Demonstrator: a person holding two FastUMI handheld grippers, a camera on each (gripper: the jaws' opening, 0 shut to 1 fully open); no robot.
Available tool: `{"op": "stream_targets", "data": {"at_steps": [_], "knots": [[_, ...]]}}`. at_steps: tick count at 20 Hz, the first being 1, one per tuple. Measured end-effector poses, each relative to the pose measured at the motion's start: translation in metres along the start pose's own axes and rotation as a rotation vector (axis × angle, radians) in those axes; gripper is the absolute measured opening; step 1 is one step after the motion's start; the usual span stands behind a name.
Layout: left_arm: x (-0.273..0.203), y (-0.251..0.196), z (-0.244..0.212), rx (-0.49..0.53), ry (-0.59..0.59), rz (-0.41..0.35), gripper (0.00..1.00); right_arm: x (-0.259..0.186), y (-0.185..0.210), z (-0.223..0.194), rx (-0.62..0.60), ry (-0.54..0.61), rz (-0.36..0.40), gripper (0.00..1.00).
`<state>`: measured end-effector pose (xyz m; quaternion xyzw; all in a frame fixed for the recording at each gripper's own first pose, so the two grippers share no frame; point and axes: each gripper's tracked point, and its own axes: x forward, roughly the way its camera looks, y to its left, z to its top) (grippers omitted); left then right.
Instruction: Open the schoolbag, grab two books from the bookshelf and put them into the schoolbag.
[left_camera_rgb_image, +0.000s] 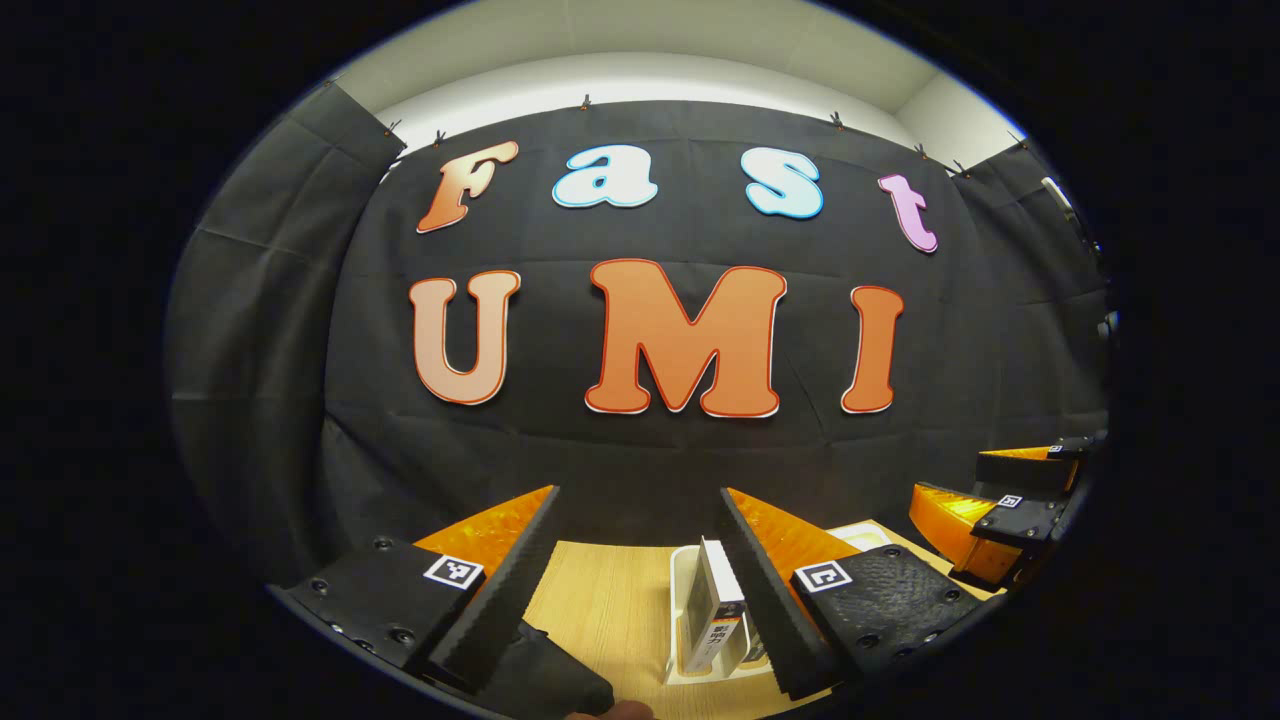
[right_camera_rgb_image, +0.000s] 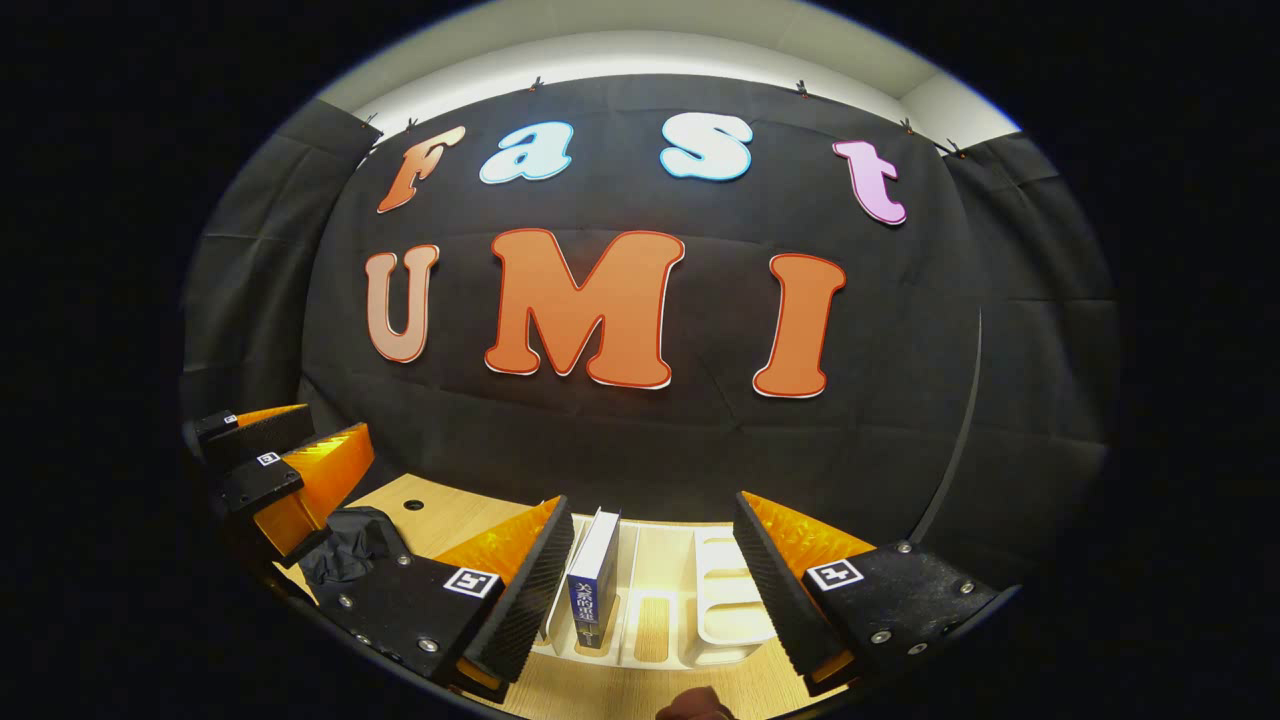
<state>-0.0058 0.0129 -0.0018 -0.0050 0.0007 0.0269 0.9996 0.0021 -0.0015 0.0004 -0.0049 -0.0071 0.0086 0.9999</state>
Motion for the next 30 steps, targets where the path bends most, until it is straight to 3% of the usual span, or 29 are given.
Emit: {"op": "stream_targets", "data": {"at_steps": [5,14,18,24,30], "knots": [[-0.003,-0.002,0.001,0.016,-0.01,0.004,0.96,0.0,0.001,-0.003,-0.003,0.005,0.014,0.96],[-0.009,-0.018,-0.007,0.2,-0.031,-0.005,0.96,0.003,-0.014,-0.012,-0.009,0.012,0.011,0.96],[-0.014,-0.012,-0.033,0.283,0.014,0.013,0.96,0.008,-0.021,-0.018,-0.017,0.018,0.006,0.96],[-0.03,0.016,-0.083,0.484,0.095,0.08,0.96,0.016,-0.03,-0.032,-0.036,0.033,0.011,0.96],[-0.044,0.032,-0.141,0.663,0.178,0.083,0.99,0.023,-0.032,-0.048,-0.038,0.058,0.019,0.96]]}}
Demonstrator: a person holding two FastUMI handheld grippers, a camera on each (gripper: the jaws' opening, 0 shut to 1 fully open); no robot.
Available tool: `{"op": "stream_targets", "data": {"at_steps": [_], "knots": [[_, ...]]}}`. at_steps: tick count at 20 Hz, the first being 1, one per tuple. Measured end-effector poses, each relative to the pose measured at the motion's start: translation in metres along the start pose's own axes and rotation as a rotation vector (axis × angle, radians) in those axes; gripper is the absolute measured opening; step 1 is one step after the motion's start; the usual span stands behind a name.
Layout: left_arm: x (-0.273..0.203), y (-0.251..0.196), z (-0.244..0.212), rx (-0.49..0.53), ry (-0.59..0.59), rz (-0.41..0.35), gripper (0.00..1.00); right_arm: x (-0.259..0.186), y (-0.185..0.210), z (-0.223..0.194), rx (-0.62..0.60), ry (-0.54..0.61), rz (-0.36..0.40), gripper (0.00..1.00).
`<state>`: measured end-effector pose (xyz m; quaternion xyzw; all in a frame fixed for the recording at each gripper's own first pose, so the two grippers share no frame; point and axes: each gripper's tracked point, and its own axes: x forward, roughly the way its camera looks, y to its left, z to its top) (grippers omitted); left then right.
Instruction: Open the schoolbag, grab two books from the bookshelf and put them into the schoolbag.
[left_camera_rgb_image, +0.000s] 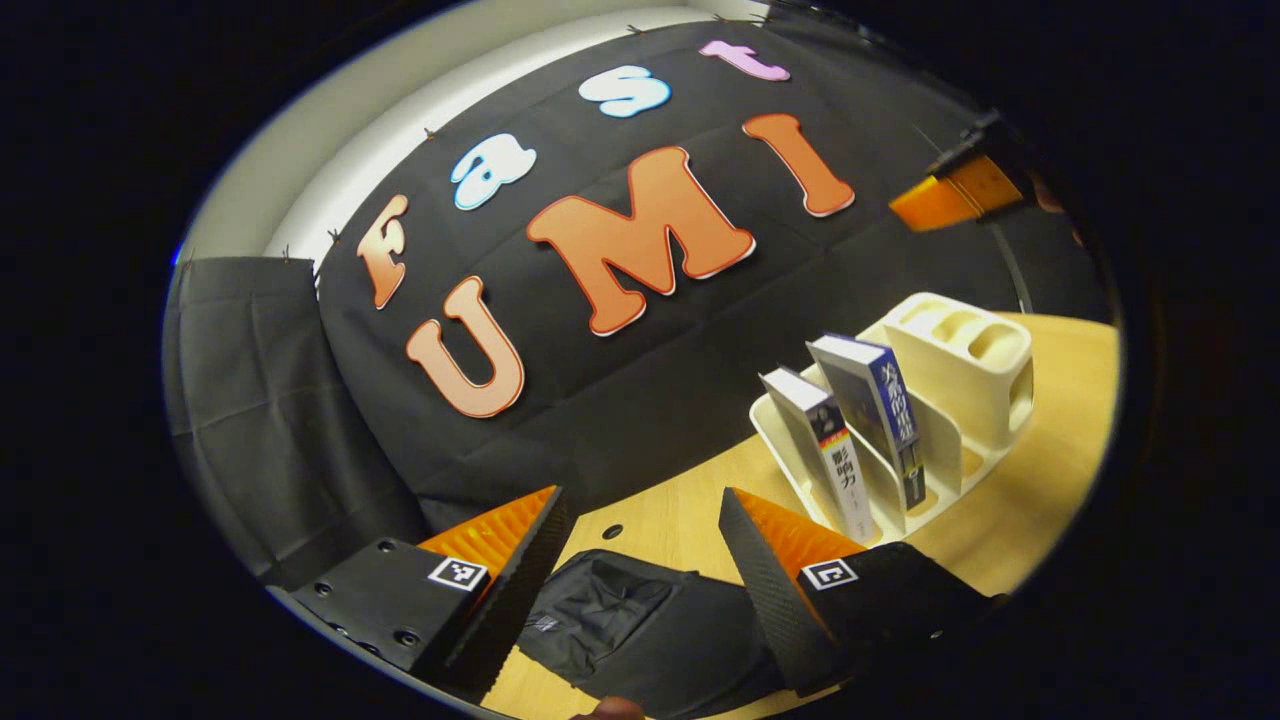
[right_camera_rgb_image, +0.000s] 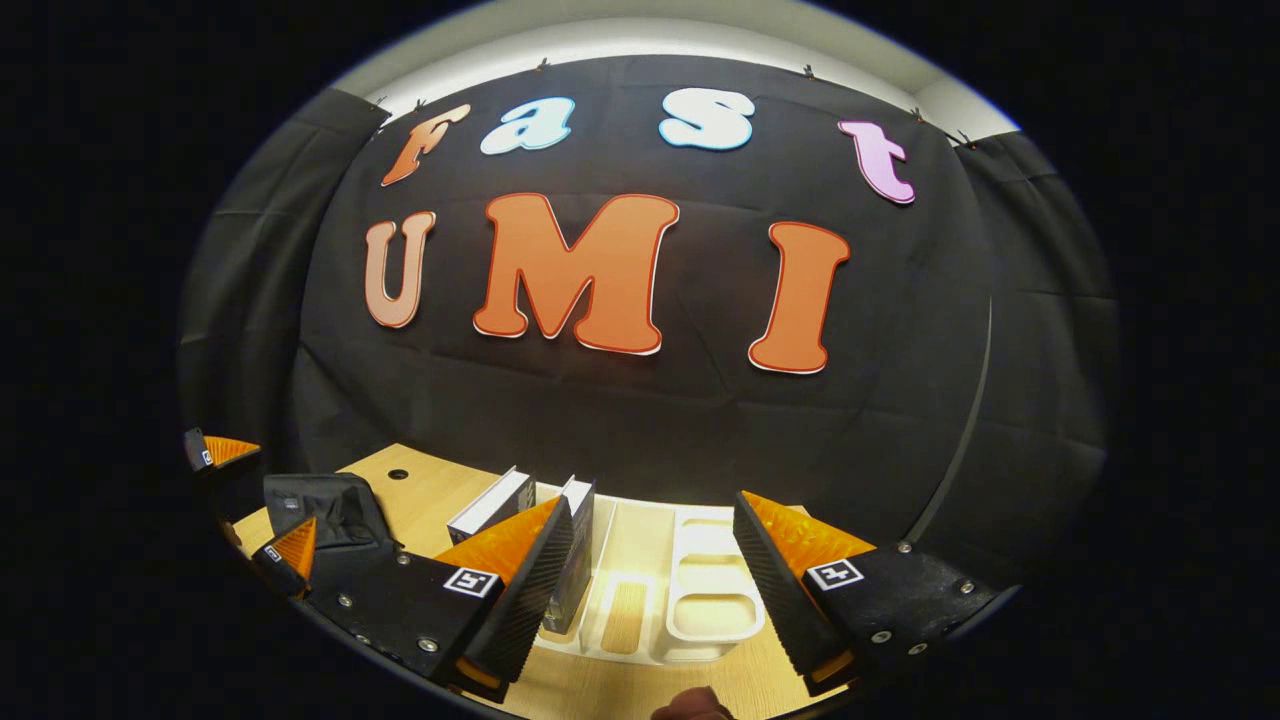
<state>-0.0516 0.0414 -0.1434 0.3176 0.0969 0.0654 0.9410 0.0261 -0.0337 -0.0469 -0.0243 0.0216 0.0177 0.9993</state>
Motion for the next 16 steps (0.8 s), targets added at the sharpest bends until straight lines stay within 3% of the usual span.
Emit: {"op": "stream_targets", "data": {"at_steps": [7,16], "knots": [[-0.011,-0.042,-0.076,0.228,0.1,-0.062,0.98,0.002,-0.007,-0.026,-0.001,0.046,-0.007,0.96],[-0.023,-0.082,-0.16,0.348,0.255,-0.146,0.98,0.007,-0.018,-0.047,0.001,0.082,-0.017,0.96]]}}
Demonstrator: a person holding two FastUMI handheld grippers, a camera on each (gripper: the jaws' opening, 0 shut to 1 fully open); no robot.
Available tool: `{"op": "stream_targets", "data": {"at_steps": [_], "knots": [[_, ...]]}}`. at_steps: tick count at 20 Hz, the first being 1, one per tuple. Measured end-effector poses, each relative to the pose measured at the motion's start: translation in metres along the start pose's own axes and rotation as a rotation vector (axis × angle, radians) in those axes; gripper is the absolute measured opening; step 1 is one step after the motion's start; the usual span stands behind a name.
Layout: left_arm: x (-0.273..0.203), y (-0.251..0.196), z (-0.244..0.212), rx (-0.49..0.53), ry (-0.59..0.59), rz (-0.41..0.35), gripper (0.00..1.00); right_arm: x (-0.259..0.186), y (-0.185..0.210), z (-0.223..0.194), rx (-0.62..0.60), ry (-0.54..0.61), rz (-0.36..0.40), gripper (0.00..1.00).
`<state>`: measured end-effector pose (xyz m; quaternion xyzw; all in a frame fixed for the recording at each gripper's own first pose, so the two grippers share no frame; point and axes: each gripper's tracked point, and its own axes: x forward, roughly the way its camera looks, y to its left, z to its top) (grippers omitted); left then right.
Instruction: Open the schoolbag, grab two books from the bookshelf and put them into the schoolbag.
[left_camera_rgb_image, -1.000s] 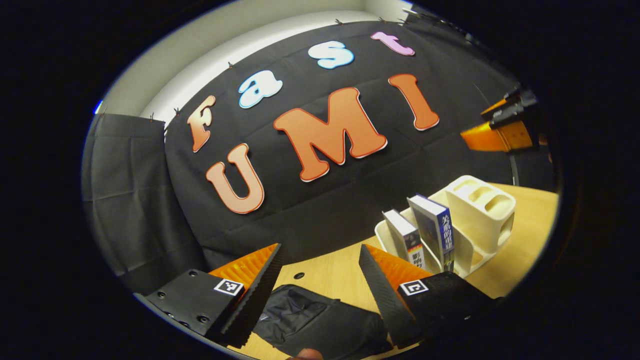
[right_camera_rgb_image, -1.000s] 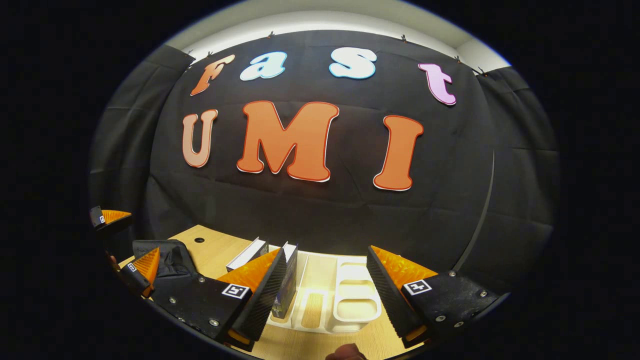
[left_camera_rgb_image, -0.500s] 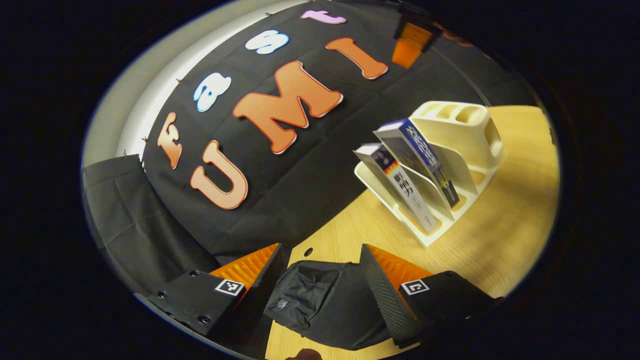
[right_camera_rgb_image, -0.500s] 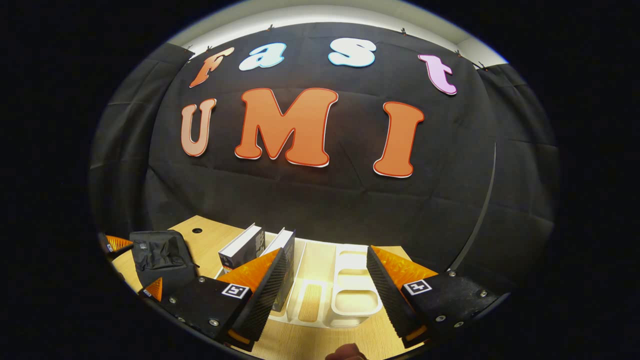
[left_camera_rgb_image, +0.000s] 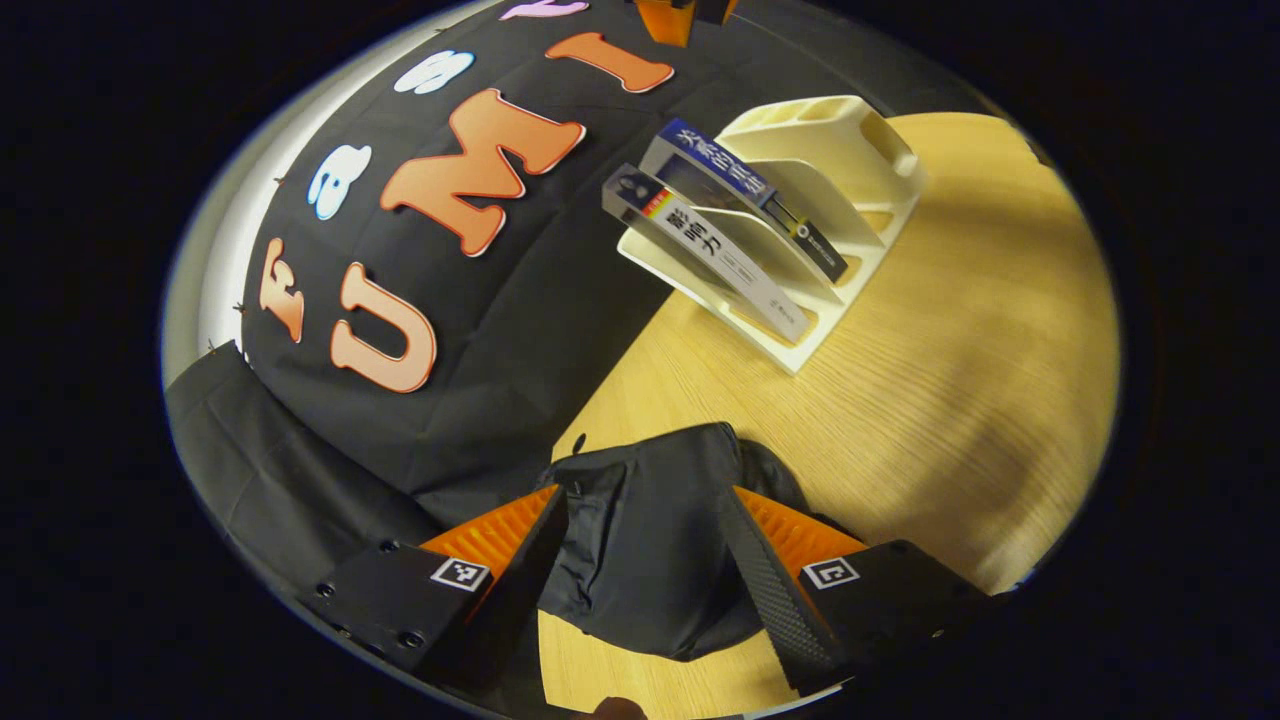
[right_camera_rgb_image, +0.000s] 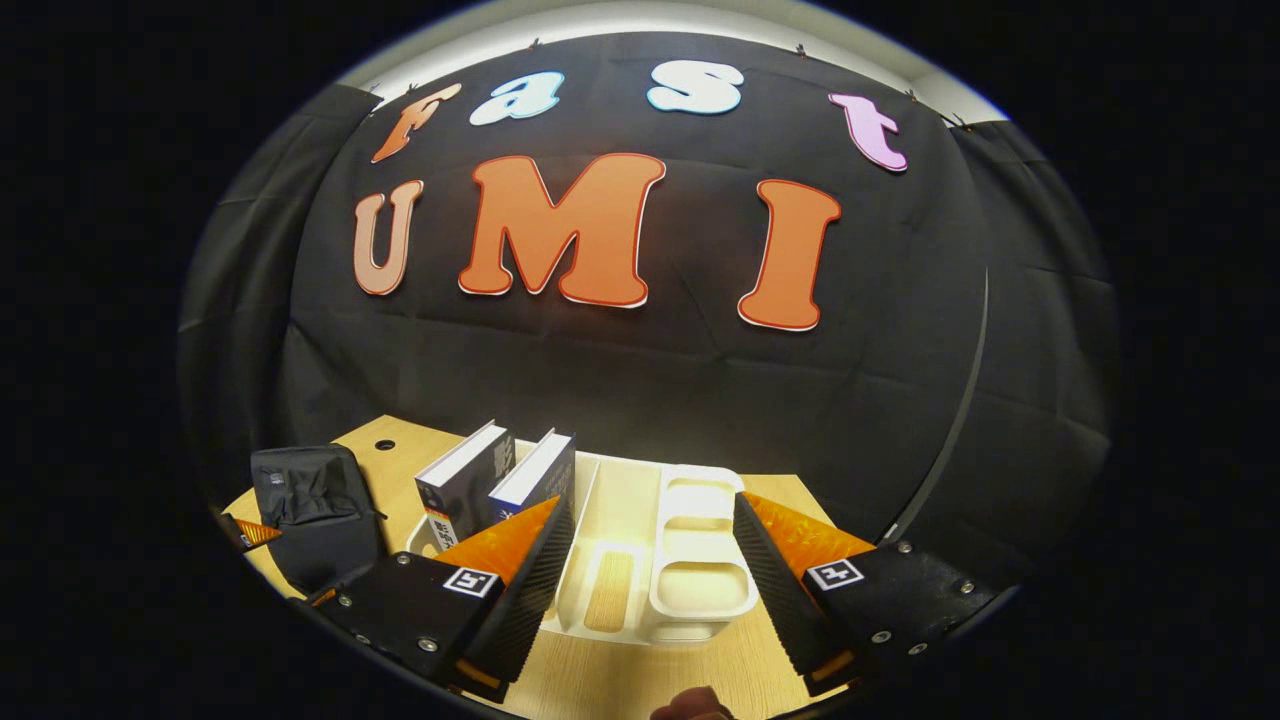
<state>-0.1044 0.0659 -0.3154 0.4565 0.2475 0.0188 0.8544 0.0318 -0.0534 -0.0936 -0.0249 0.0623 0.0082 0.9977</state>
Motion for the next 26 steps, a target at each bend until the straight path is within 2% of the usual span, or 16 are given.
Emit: {"op": "stream_targets", "data": {"at_steps": [7,11,14,16,17,18,19,20,22,25,26], "knots": [[0.023,-0.013,-0.042,0.022,0.135,-0.015,0.97,0.0,-0.008,-0.003,0.001,0.006,-0.011,0.96],[0.038,0.002,-0.047,0.054,0.159,0.024,0.96,0.0,-0.01,0.001,0.0,0.002,-0.017,0.96],[0.053,0.002,-0.054,0.083,0.194,0.024,0.9,0.001,-0.006,0.003,-0.001,0.004,-0.011,0.96],[0.061,0.0,-0.052,0.091,0.199,0.011,0.8,0.001,-0.002,0.007,-0.006,0.0,-0.004,0.96],[0.063,0.001,-0.054,0.091,0.202,0.005,0.7,0.001,0.001,0.01,-0.011,-0.004,-0.001,0.96],[0.066,-0.001,-0.054,0.08,0.205,-0.008,0.72,0.001,0.002,0.012,-0.018,-0.007,0.001,0.96],[0.066,0.0,-0.055,0.068,0.213,-0.021,0.6,0.001,0.004,0.014,-0.023,-0.01,0.001,0.96],[0.066,-0.003,-0.058,0.05,0.227,-0.05,0.53,0.002,0.006,0.016,-0.026,-0.011,0.001,0.96],[0.062,-0.004,-0.057,0.015,0.246,-0.094,0.25,0.003,0.01,0.018,-0.026,-0.007,0.003,0.96],[0.058,0.009,-0.051,-0.021,0.239,-0.144,0.11,0.007,0.016,0.023,-0.033,0.002,-0.001,0.96],[0.056,0.014,-0.051,-0.037,0.246,-0.169,0.11,0.008,0.019,0.025,-0.038,0.006,-0.002,0.96]]}}
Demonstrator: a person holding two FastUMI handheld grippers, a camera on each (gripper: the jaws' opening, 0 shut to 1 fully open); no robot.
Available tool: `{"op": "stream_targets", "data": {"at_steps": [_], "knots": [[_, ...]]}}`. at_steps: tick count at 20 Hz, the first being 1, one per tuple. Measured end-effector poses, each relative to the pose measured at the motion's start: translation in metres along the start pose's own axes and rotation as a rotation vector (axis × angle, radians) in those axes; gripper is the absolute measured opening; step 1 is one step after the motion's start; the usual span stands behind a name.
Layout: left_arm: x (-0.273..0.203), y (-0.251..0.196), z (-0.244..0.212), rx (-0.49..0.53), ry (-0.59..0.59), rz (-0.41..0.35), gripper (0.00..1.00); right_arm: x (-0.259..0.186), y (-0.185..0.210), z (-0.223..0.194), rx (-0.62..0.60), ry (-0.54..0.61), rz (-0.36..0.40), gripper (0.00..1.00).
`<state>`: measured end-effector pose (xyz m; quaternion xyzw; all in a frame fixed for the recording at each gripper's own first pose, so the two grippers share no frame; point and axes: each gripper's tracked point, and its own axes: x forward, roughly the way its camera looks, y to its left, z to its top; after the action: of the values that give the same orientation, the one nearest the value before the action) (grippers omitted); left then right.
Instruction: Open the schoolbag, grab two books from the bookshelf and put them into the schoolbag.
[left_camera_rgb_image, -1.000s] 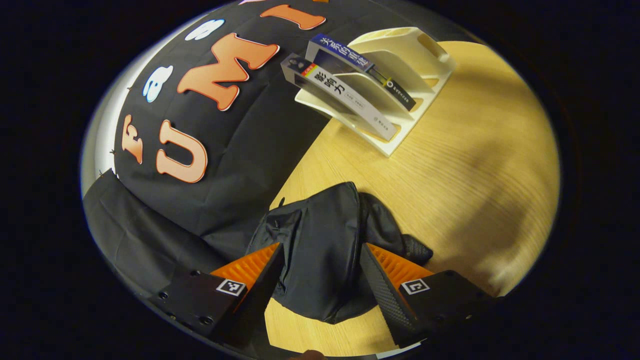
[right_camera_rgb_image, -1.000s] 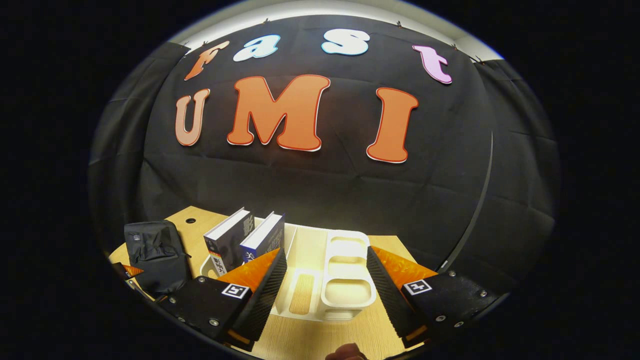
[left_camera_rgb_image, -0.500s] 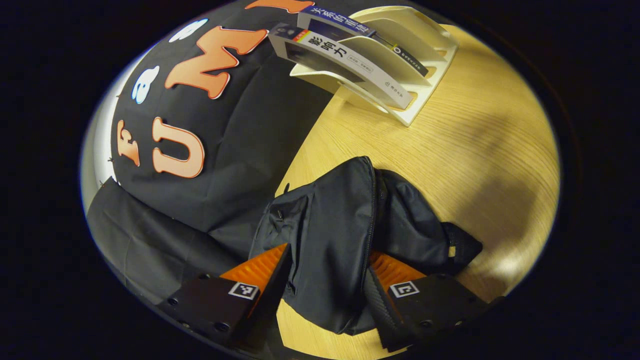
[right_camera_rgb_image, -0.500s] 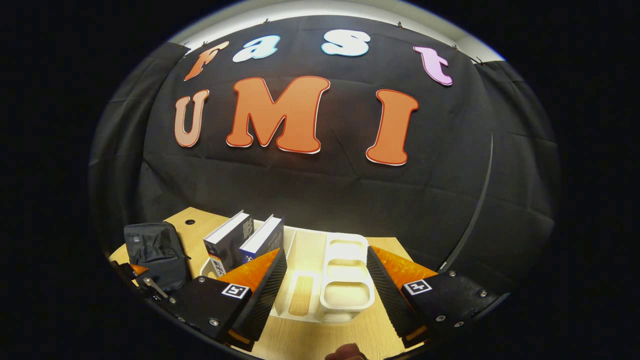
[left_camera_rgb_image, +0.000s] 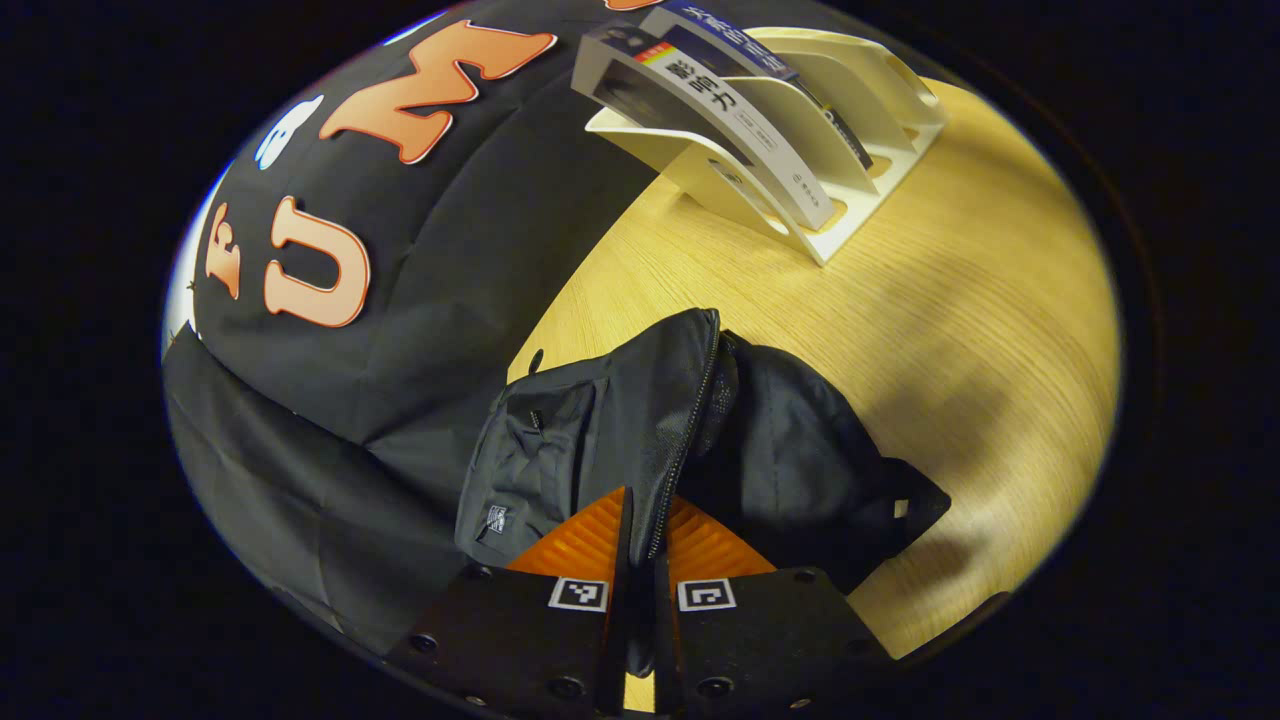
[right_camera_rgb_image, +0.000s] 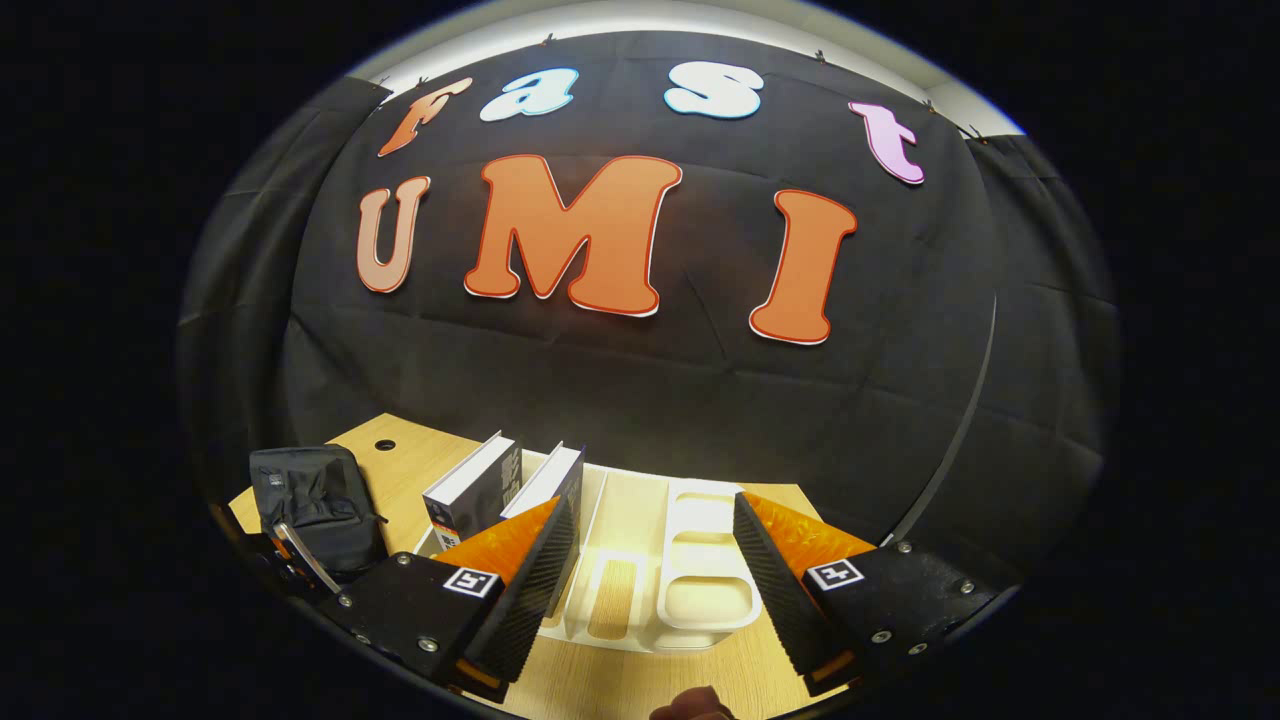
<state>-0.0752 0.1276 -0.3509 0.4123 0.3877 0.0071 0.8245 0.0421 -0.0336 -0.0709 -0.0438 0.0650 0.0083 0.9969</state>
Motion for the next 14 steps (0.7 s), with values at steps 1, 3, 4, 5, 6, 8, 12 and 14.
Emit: {"op": "stream_targets", "data": {"at_steps": [1,3,4,5,6,8,12,14], "knots": [[-0.001,0.005,0.002,-0.016,-0.002,-0.025,0.1,0.001,0.002,0.003,-0.002,0.003,0.0,0.96],[-0.006,0.02,0.007,-0.035,-0.008,-0.057,0.08,0.004,0.006,0.01,-0.004,0.005,-0.002,0.96],[-0.009,0.027,0.009,-0.045,-0.017,-0.073,0.09,0.005,0.01,0.014,-0.008,0.006,-0.002,0.96],[-0.011,0.034,0.014,-0.055,-0.025,-0.094,0.09,0.007,0.013,0.018,-0.013,0.007,-0.003,0.96],[-0.014,0.041,0.019,-0.065,-0.039,-0.109,0.09,0.008,0.016,0.02,-0.018,0.01,-0.003,0.96],[-0.021,0.058,0.027,-0.079,-0.062,-0.132,0.09,0.011,0.022,0.027,-0.025,0.012,-0.002,0.96],[-0.033,0.089,0.037,-0.125,-0.086,-0.188,0.07,0.018,0.035,0.04,-0.036,0.027,0.007,0.96],[-0.038,0.101,0.041,-0.152,-0.099,-0.229,0.07,0.023,0.044,0.046,-0.044,0.043,0.01,0.96]]}}
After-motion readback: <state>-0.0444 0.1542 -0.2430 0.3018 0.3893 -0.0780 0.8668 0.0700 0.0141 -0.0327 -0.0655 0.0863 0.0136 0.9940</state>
